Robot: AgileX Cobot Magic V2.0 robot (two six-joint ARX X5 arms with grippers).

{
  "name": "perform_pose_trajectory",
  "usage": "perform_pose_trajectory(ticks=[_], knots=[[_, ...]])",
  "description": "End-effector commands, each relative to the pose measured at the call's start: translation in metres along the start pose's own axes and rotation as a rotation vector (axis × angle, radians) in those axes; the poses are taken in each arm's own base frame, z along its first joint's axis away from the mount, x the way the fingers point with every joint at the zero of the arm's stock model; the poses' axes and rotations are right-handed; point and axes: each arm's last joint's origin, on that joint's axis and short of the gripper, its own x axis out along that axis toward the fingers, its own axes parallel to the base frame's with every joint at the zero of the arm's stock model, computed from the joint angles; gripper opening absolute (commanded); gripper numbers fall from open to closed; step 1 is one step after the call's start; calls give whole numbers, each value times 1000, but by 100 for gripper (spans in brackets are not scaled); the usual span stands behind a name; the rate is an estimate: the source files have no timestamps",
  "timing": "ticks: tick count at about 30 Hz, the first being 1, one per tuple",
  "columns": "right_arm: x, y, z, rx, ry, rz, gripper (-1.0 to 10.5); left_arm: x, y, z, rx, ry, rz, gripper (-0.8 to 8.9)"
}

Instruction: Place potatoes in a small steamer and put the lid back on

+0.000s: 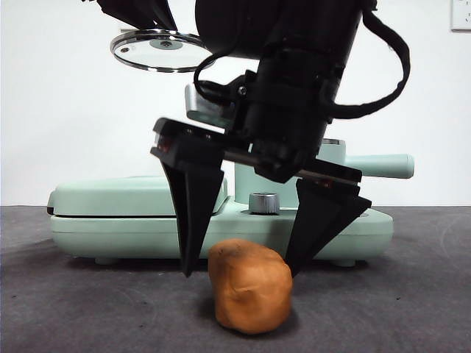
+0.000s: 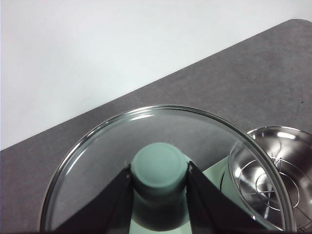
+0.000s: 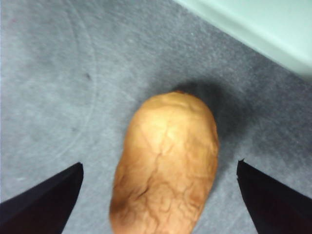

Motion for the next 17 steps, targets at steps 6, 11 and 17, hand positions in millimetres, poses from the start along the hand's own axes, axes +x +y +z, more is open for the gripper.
perform_pose_trajectory(ticks=[6,11,17], knots=[[6,4,4,-34,-9,-32,274,-8,-1,13,15,-67,1,17],[7,4,3,-32,5,-21,276,-9,-1,13,15,-66,2,17],[7,5,2,-32,19,9,275,-8,-1,13,14,-64,1,17]])
